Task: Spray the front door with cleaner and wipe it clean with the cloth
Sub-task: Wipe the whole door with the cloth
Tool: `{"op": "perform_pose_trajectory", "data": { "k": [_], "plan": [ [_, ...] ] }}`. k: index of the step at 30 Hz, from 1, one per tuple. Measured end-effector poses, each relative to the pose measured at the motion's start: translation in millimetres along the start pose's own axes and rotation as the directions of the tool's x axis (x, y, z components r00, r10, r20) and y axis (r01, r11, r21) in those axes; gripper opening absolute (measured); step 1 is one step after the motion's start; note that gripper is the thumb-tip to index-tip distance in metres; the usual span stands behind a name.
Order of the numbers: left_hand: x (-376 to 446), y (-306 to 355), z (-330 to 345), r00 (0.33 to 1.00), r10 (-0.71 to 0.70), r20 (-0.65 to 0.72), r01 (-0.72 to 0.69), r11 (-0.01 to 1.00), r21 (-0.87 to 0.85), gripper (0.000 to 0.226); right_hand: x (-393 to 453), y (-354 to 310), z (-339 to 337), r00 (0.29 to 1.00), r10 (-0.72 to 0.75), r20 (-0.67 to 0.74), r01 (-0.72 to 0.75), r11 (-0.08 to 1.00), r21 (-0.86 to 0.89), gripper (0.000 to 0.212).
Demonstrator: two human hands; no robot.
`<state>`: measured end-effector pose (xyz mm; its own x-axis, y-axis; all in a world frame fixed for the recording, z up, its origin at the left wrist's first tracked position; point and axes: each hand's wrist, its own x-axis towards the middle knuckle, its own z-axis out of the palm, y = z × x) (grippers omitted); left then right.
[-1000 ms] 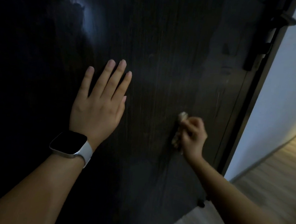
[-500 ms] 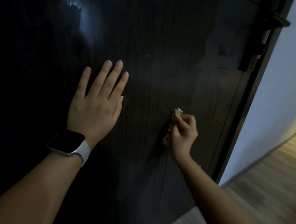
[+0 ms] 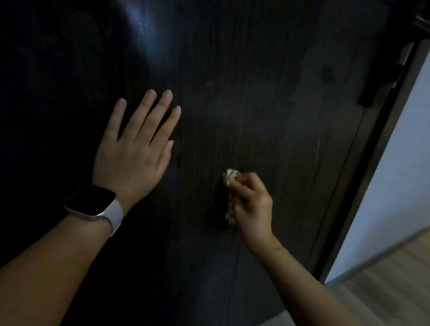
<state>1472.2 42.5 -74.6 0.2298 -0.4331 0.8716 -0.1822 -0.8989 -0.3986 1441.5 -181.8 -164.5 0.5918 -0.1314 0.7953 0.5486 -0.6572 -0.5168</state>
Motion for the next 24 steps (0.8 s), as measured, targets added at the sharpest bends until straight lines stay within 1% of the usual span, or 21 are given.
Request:
{"op": "perform_pose_trajectory", "data": {
  "k": [1, 2, 4, 7, 9, 10, 12, 15, 17, 18, 19, 20, 21, 22, 23, 24],
  "plan": [
    [0, 0, -1, 1.0, -0.005, 0.011, 0.005, 1.0, 0.004, 0.052, 6, -3, -4, 0.998, 0.038, -0.052, -0.034, 0.997, 0.071, 0.005],
    [1, 1, -2, 1.0, -0.01, 0.019, 0.01, 1.0, 0.006, 0.052, 11, -6, -5, 0.994, 0.049, -0.1, -0.04, 0.995, 0.093, 0.008],
    [2, 2, -4, 0.999, -0.018, 0.041, 0.018, 1.0, -0.011, 0.052, 6, -4, -4, 0.994, 0.06, -0.095, -0.052, 0.995, 0.083, 0.01],
    [4, 4, -7, 0.997, -0.048, 0.057, 0.05, 0.998, -0.041, 0.051, -21, 22, -5, 0.994, 0.103, 0.021, -0.104, 0.993, 0.06, 0.01],
    [4, 11, -10, 0.994, -0.094, 0.057, 0.099, 0.991, -0.094, 0.049, -38, 42, -11, 0.989, 0.099, 0.11, -0.098, 0.995, -0.017, 0.011],
    [2, 18, -11, 0.99, -0.127, 0.056, 0.134, 0.982, -0.132, 0.048, -45, 49, -16, 0.981, 0.121, 0.152, -0.121, 0.993, -0.008, 0.01],
    [-7, 41, -13, 0.984, -0.162, 0.071, 0.173, 0.965, -0.197, 0.047, -58, 60, -25, 0.957, 0.195, 0.215, -0.217, 0.973, 0.084, 0.015],
    [-32, 92, -10, 0.98, -0.126, 0.153, 0.17, 0.932, -0.321, 0.043, -71, 75, -37, 0.909, 0.308, 0.282, -0.385, 0.88, 0.279, 0.031],
    [-52, 126, -11, 0.966, -0.069, 0.249, 0.177, 0.877, -0.447, 0.039, -74, 81, -42, 0.865, 0.353, 0.357, -0.481, 0.786, 0.388, 0.027],
    [-62, 140, -12, 0.947, -0.062, 0.314, 0.225, 0.827, -0.516, 0.035, -74, 83, -44, 0.843, 0.365, 0.396, -0.52, 0.741, 0.425, 0.023],
    [-72, 152, -15, 0.913, -0.087, 0.4, 0.324, 0.749, -0.578, 0.031, -74, 84, -46, 0.818, 0.375, 0.437, -0.559, 0.697, 0.448, 0.019],
    [-81, 162, -18, 0.855, -0.131, 0.502, 0.461, 0.637, -0.618, 0.028, -74, 84, -47, 0.788, 0.386, 0.479, -0.601, 0.652, 0.462, 0.015],
    [-89, 169, -21, 0.769, -0.171, 0.616, 0.608, 0.496, -0.62, 0.028, -74, 83, -48, 0.757, 0.399, 0.517, -0.642, 0.6, 0.477, 0.011],
    [-98, 175, -23, 0.654, -0.191, 0.732, 0.744, 0.335, -0.578, 0.029, -76, 82, -49, 0.731, 0.41, 0.545, -0.676, 0.544, 0.498, 0.008],
    [-105, 181, -24, 0.523, -0.184, 0.832, 0.851, 0.171, -0.497, 0.032, -76, 80, -49, 0.712, 0.418, 0.564, -0.7, 0.484, 0.525, 0.008],
    [-112, 187, -25, 0.396, -0.148, 0.906, 0.917, 0.023, -0.397, 0.037, -76, 78, -50, 0.696, 0.42, 0.582, -0.717, 0.431, 0.548, 0.008]
  ]
}}
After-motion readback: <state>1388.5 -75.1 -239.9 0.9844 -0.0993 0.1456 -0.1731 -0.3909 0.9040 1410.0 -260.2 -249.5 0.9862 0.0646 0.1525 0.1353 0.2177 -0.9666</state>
